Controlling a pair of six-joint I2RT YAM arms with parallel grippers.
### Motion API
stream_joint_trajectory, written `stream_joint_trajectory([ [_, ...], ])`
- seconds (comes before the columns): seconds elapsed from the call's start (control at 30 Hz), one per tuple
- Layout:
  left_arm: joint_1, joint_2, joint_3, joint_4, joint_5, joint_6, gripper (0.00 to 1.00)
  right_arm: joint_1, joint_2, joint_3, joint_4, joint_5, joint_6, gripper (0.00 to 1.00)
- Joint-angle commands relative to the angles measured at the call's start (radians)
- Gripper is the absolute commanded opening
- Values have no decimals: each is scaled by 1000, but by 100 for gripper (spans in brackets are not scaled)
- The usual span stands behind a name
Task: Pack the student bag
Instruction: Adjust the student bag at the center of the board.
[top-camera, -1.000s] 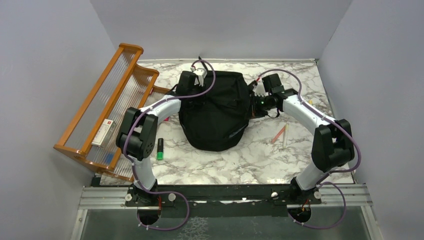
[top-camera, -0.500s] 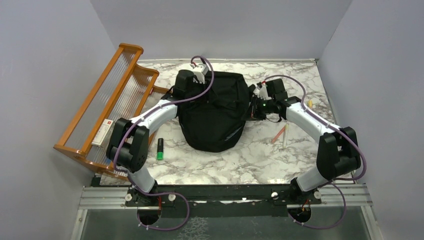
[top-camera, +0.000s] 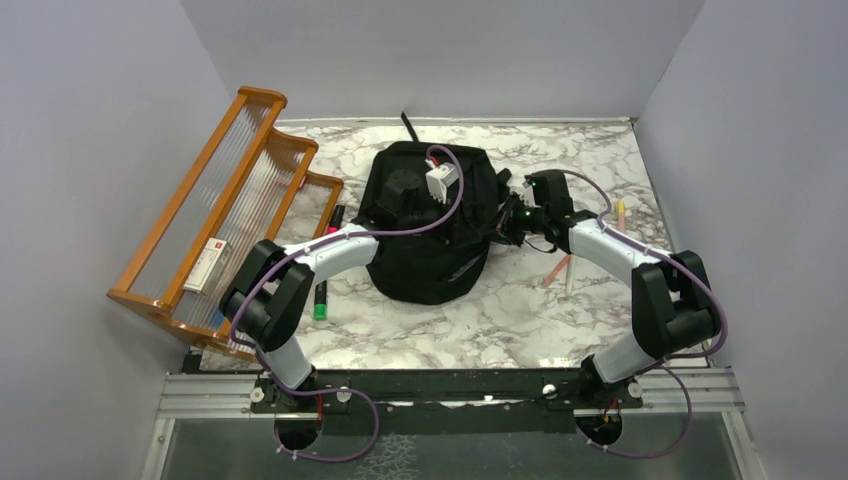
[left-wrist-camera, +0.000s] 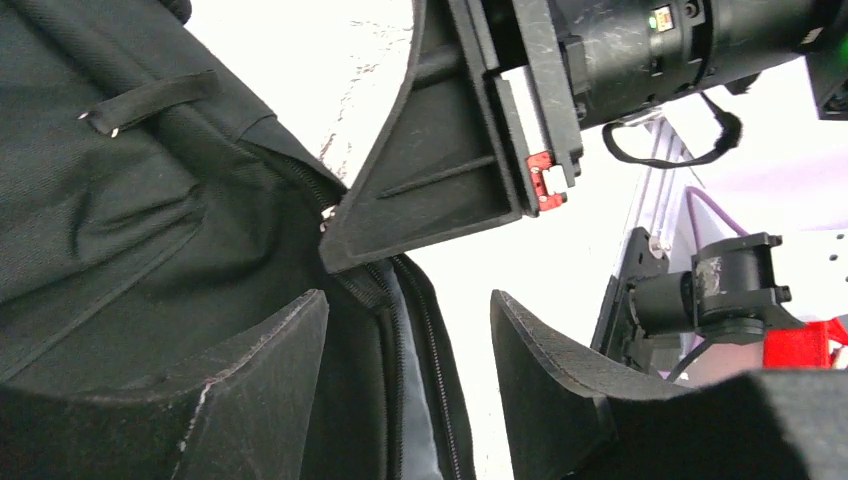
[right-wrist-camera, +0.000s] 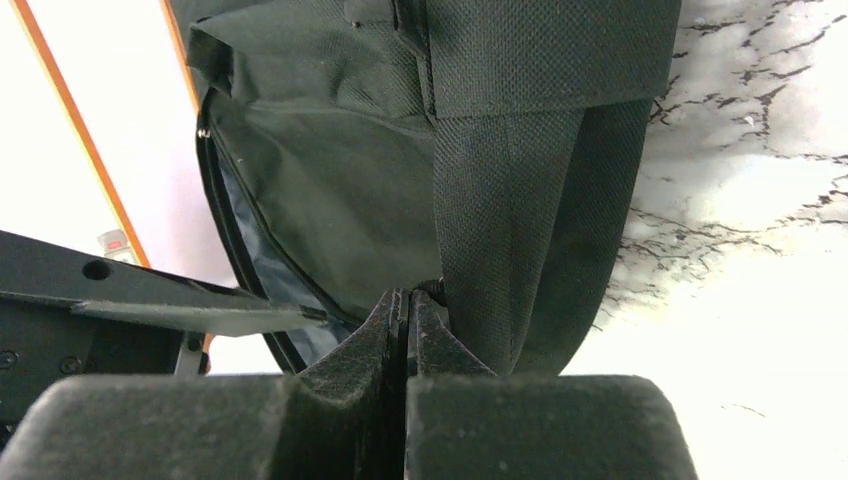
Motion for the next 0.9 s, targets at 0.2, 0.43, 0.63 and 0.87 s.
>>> stream_joint_trajectory([
  [0.2,-6,70,-8,88,93,-34,65,-6,3,-30,96,3,59,6],
  [0.43,-9,103,-4,89,90,-29,64,-9,-5,-32,99,-5,51,6],
  [0.63,-15,152,35,88,99,-24,58,-9,-7,-34,108,-17,52,6],
  [0.87,-15,187,62,92,96,-15,53,-9,-9,-36,110,-30,48,7],
])
